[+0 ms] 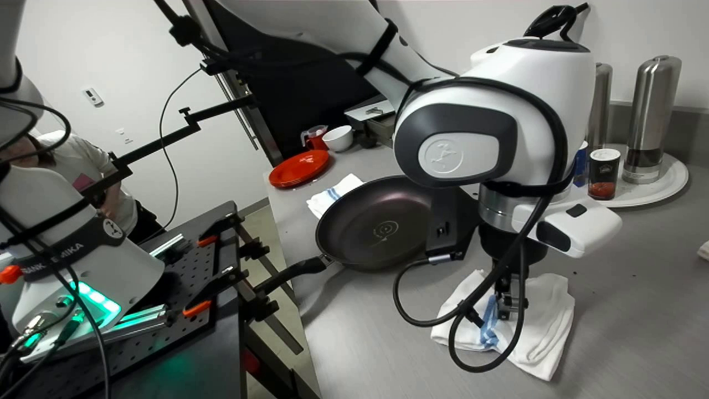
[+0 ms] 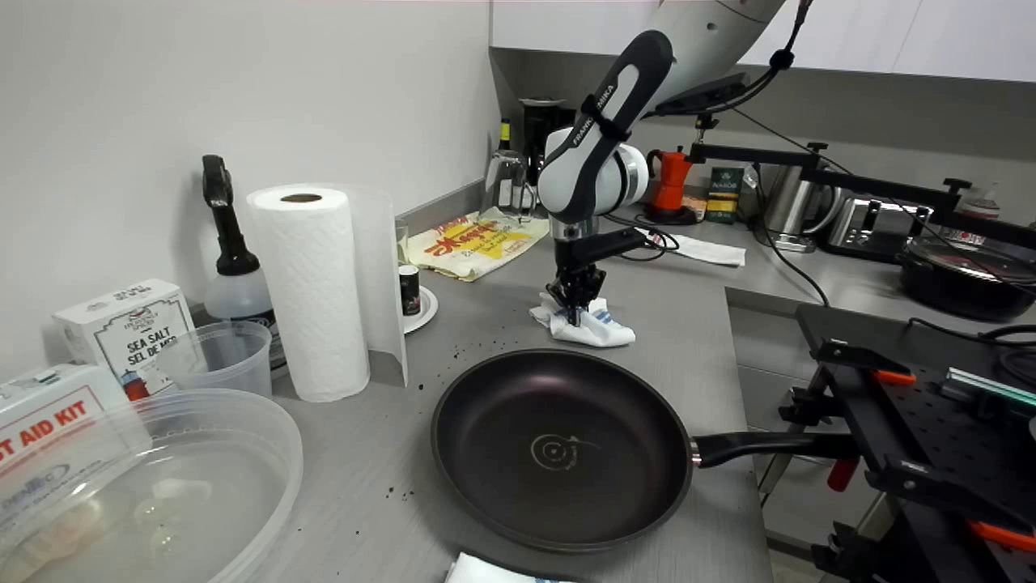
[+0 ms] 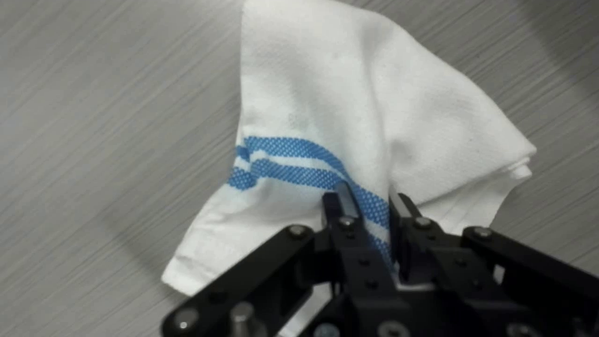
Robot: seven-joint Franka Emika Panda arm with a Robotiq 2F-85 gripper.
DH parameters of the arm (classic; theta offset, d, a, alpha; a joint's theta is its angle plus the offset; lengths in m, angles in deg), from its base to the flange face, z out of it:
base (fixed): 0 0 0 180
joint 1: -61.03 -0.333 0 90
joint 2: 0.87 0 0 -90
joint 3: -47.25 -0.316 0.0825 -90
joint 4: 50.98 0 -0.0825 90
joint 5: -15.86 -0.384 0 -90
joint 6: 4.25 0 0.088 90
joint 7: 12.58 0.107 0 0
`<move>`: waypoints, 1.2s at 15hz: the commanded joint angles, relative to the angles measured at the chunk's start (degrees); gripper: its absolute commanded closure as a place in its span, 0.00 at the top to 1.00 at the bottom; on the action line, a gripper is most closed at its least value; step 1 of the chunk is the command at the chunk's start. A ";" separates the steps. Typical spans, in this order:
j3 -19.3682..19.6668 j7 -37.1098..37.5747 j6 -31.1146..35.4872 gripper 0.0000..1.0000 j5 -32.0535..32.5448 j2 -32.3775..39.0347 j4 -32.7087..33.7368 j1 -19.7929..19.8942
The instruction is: Use the white and blue towel on the right to wipe the black pan
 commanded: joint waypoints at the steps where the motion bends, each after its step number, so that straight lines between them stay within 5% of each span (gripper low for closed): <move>1: 0.13 0.10 -1.85 0.03 -0.92 2.80 3.75 0.33; 10: 2.32 4.18 2.34 0.04 0.13 -2.69 -3.27 -3.51; 18: 6.22 9.72 9.83 0.04 3.60 -11.54 -13.93 -15.24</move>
